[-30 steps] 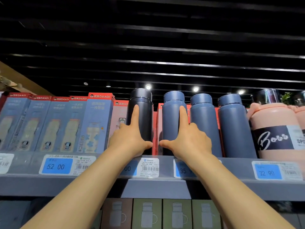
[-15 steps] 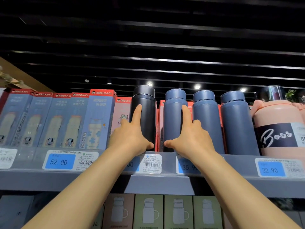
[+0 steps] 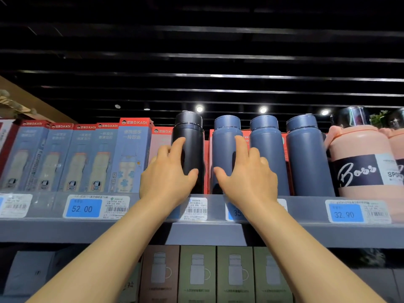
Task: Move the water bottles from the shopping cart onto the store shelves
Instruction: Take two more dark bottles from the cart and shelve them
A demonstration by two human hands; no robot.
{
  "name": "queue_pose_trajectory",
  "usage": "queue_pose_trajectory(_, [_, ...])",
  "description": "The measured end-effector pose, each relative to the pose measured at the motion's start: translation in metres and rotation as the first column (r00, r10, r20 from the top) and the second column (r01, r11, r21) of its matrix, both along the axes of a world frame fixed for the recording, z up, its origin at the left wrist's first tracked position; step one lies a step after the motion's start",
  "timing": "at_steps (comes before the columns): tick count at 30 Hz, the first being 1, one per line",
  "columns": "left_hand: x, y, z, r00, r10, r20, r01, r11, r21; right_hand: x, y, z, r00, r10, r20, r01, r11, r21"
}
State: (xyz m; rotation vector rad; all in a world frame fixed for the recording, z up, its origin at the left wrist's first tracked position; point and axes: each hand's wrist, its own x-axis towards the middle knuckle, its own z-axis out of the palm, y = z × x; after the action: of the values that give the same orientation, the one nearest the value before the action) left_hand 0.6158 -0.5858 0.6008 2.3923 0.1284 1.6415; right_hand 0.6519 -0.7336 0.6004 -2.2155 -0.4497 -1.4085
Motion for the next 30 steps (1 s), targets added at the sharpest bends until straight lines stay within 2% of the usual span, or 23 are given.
queue_pose_trajectory(3, [-0.005, -0.003, -0.013, 0.974, -0.048, 0.221, 0.002, 0.979, 0.203, 0.000, 0.000, -0.012, 0.961, 0.031, 0.274, -0.030, 1.000, -0.005])
queue_pose_trajectory(5, [-0.009, -0.004, -0.021, 0.973, -0.066, 0.223, 0.006, 0.966, 0.258, 0.000, -0.001, -0.020, 0.921, 0.063, 0.385, -0.067, 0.998, -0.003])
queue_pose_trajectory(8, [-0.022, -0.004, -0.038, 0.985, -0.083, 0.152, 0.046, 0.972, 0.232, -0.009, -0.003, -0.036, 0.916, 0.130, 0.379, -0.135, 0.991, -0.016])
queue_pose_trajectory(11, [-0.046, 0.008, -0.059, 0.993, -0.092, 0.069, 0.075, 0.975, 0.209, -0.018, -0.005, -0.061, 0.896, 0.267, 0.355, -0.284, 0.959, -0.005])
queue_pose_trajectory(14, [-0.076, 0.025, -0.084, 1.000, -0.009, -0.013, 0.012, 0.951, 0.309, -0.025, -0.002, -0.086, 0.856, 0.389, 0.342, -0.398, 0.916, -0.045])
queue_pose_trajectory(18, [-0.120, 0.045, -0.118, 0.988, 0.111, -0.103, -0.065, 0.925, 0.374, -0.049, 0.020, -0.126, 0.825, 0.489, 0.283, -0.499, 0.866, -0.038])
queue_pose_trajectory(22, [-0.173, 0.060, -0.159, 0.980, 0.174, -0.101, -0.141, 0.951, 0.275, -0.089, 0.056, -0.166, 0.715, 0.685, 0.138, -0.696, 0.716, 0.052])
queue_pose_trajectory(25, [-0.225, 0.086, -0.199, 0.975, 0.163, -0.154, -0.133, 0.974, 0.184, -0.129, 0.095, -0.199, 0.577, 0.809, -0.113, -0.788, 0.587, 0.183])
queue_pose_trajectory(30, [-0.348, 0.163, -0.267, 0.891, 0.244, -0.382, -0.176, 0.963, 0.205, -0.231, 0.176, -0.264, 0.289, 0.875, -0.388, -0.836, 0.428, 0.343])
